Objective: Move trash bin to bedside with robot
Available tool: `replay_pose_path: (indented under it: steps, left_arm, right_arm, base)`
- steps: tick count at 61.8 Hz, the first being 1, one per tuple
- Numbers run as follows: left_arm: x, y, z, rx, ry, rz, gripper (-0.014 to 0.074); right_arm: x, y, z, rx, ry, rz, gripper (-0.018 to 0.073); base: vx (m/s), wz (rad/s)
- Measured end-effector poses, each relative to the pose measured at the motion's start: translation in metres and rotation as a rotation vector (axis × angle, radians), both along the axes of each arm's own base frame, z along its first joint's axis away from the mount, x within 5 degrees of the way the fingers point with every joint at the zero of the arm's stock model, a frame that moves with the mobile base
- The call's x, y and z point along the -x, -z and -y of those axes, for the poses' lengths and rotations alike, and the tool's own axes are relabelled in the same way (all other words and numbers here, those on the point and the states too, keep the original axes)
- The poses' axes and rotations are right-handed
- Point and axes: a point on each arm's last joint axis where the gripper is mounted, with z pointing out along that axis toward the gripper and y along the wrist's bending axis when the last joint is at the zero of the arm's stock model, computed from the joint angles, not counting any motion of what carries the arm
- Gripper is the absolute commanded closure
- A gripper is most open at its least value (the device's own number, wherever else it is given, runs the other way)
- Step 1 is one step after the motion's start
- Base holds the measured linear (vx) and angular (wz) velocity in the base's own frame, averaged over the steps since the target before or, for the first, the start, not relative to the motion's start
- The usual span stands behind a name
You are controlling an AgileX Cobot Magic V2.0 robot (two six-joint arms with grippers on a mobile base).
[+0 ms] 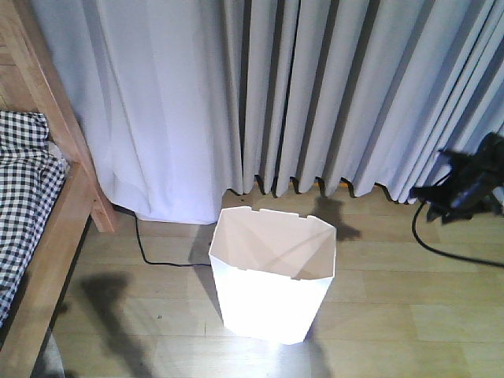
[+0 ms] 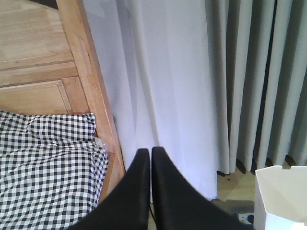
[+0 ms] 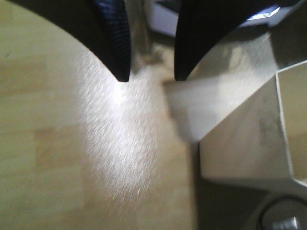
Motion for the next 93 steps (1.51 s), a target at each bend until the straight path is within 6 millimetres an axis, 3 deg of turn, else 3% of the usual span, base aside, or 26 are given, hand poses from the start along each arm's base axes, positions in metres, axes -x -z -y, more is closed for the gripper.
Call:
replay_pose_path:
  steps: [10,23,35,46,58,70,79,87,93]
  left_arm:
    - [0.0,0.0,0.0,0.0,0.0,0.0,0.0602]
    - [0.0,0.0,0.0,0.0,0.0,0.0,0.0602]
    - [0.0,0.0,0.0,0.0,0.0,0.0,0.0602]
    - [0.0,0.0,0.0,0.0,0.0,0.0,0.0602]
    - [0.0,0.0,0.0,0.0,0.0,0.0,0.0602]
    - [0.0,0.0,0.0,0.0,0.0,0.0,0.0602]
    - [0.0,0.0,0.0,0.0,0.0,0.0,0.0602]
    - [0.0,0.0,0.0,0.0,0.0,0.0,0.0602]
    - [0.0,0.0,0.0,0.0,0.0,0.0,0.0602]
  right_arm:
    - [0.024,-0.084,-0.015,0.116,-0.072,0.21,0.0342]
    - [0.061,-0.192,-0.049,0.226,-0.177,0.495,0.0342]
    - [0.105,-0.262,-0.082,0.249,-0.232,0.692,0.0342]
    - [0.169,-0.309,-0.104,0.218,-0.209,0.914,0.0342]
    - [0.249,-0.324,-0.11,0.195,-0.15,1.108,0.0342]
    - [0.314,-0.304,-0.115,0.175,-0.147,1.169,0.0342]
    - [0.343,-0.281,-0.117,0.16,-0.127,1.237,0.0342]
    - [0.354,-0.274,-0.118,0.156,-0.115,1.293,0.0347]
    - [0.358,-0.27,-0.119,0.138,-0.122,1.264,0.044]
  base:
    - [0.0,0.0]
    - [0.0,0.0]
    - [0.0,0.0]
    - [0.0,0.0]
    - [0.0,0.0]
    - [0.0,0.0]
    - [0.0,0.0]
    - [0.0,0.0]
    - [0.0,0.0]
